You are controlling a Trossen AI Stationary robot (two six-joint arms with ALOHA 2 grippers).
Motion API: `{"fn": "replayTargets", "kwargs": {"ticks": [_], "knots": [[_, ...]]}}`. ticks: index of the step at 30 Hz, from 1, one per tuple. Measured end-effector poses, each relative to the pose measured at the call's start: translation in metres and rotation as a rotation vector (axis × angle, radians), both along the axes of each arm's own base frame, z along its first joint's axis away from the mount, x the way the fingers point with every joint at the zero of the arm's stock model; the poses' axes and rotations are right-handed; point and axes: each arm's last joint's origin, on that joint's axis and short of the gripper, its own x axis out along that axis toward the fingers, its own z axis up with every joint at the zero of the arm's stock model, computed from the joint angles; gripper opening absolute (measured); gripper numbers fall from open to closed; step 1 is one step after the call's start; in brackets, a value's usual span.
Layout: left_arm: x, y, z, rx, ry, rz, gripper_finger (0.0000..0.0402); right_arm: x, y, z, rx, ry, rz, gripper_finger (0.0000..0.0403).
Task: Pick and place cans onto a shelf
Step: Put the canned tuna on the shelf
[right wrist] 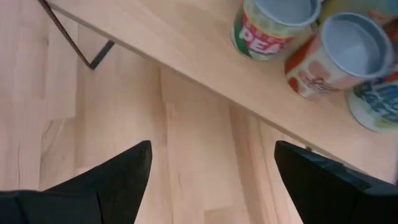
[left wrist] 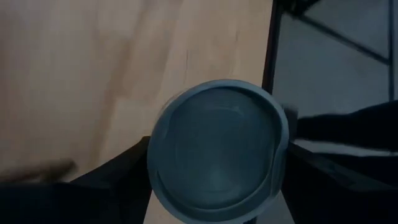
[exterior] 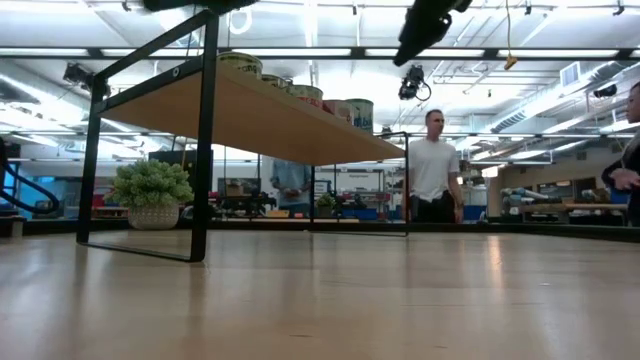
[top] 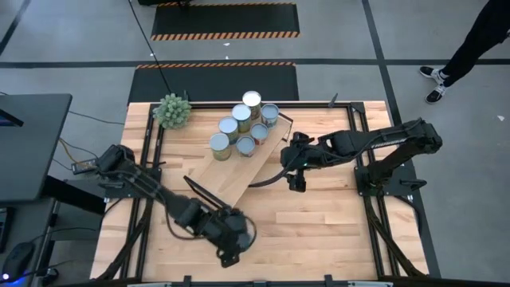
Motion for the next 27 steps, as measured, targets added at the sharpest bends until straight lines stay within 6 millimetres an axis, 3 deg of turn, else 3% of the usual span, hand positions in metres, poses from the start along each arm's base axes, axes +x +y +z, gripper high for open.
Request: {"fn": "replayTargets", "kwargs": {"ticks": [8, 15, 20, 27], "knots": [[0.026, 0.037, 0.044, 0.049, -0.086, 0.018, 0.0288, -0.034, -0.022, 0.03, -0.005, -0.07, -0.057, 0.0347], [0.039, 0.091, 0.072, 0.185, -0.067, 0.082, 0.0288, -0.06, -0.042, 0.052, -0.013, -0.16, -0.12, 0.0347], [0.04, 0.134, 0.083, 0.269, 0.011, 0.065, 0.0288, -0.065, -0.047, 0.055, -0.019, -0.168, -0.105, 0.0347], [0.034, 0.177, 0.081, 0.336, 0.127, -0.149, 0.0287, -0.063, -0.047, 0.056, -0.027, -0.184, -0.083, 0.0347]]}}
